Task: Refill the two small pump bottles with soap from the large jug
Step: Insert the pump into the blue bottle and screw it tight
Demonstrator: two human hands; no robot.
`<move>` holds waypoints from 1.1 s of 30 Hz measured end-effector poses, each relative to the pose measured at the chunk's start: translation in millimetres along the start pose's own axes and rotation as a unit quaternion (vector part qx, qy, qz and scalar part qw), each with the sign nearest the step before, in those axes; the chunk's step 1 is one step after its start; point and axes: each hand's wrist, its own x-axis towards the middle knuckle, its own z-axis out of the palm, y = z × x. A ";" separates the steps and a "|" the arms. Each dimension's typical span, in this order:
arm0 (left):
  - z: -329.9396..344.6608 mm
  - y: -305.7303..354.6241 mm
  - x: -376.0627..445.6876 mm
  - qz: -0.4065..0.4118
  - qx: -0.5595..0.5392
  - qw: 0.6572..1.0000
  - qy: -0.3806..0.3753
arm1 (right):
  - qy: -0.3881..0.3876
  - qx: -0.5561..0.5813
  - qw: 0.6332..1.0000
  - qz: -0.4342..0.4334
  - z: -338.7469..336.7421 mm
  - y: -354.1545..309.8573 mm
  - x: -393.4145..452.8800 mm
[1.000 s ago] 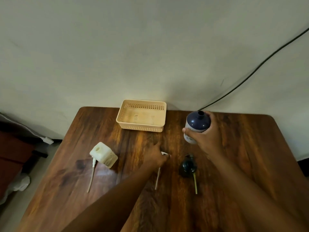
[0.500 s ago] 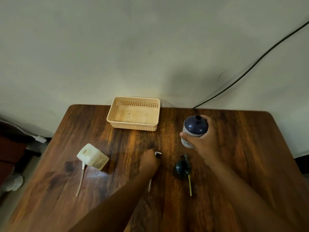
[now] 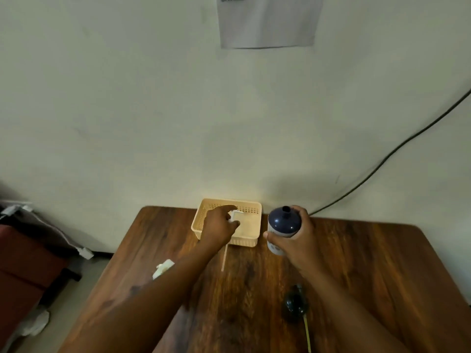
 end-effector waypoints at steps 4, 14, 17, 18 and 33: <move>-69.5 44.9 10.3 0.081 -0.017 0.995 0.054 | -0.010 -0.010 0.999 -0.035 10.7 -39.2 4.3; -222.8 157.8 1.9 0.206 -0.078 0.961 0.166 | -0.040 -0.038 0.995 -0.083 43.3 -124.6 12.2; -248.6 184.5 -8.6 0.242 -0.106 0.946 0.189 | -0.056 -0.045 0.991 -0.111 51.8 -137.6 11.6; -255.0 192.2 -12.0 0.253 -0.115 0.940 0.197 | -0.055 -0.046 0.990 -0.118 54.6 -141.2 10.8; -261.3 227.1 -45.4 0.297 -0.179 0.911 0.225 | -0.052 -0.046 0.991 -0.116 60.0 -178.1 -2.8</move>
